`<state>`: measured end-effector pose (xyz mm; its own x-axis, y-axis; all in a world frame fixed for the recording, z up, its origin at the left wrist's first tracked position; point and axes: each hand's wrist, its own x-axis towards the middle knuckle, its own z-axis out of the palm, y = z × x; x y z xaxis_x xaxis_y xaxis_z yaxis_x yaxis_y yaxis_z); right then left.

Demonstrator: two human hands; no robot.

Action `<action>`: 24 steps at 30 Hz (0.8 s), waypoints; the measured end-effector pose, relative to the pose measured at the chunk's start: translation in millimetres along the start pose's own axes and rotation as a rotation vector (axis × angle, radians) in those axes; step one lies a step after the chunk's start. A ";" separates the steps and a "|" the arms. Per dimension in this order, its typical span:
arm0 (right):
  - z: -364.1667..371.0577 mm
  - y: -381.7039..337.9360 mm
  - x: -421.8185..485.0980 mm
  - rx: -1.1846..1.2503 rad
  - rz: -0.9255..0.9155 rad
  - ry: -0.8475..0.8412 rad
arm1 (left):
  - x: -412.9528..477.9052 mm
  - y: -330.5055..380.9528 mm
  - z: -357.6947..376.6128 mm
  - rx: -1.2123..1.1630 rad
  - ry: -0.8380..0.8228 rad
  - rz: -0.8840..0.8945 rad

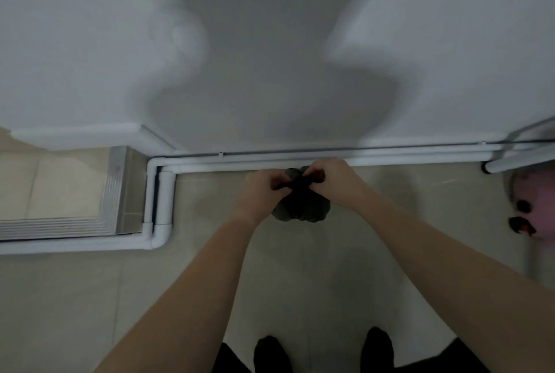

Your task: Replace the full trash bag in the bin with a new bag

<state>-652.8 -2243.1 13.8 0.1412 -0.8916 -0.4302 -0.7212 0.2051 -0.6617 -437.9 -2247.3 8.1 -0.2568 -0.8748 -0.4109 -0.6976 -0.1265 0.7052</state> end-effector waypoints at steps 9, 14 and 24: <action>53.0 70.6 37.6 -0.037 0.005 0.011 | 45.5 -67.1 62.7 0.058 -0.010 -0.004; 64.1 86.2 46.3 -0.093 0.022 0.053 | 58.9 -75.4 74.5 0.100 0.018 0.038; 42.8 73.8 32.4 -0.142 0.005 0.065 | 42.9 -48.7 57.8 0.118 0.047 0.091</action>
<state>-672.4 -2239.5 -75.2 0.0964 -0.9157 -0.3902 -0.8112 0.1549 -0.5639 -453.6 -2251.7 -77.3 -0.2931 -0.9012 -0.3192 -0.7475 0.0079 0.6642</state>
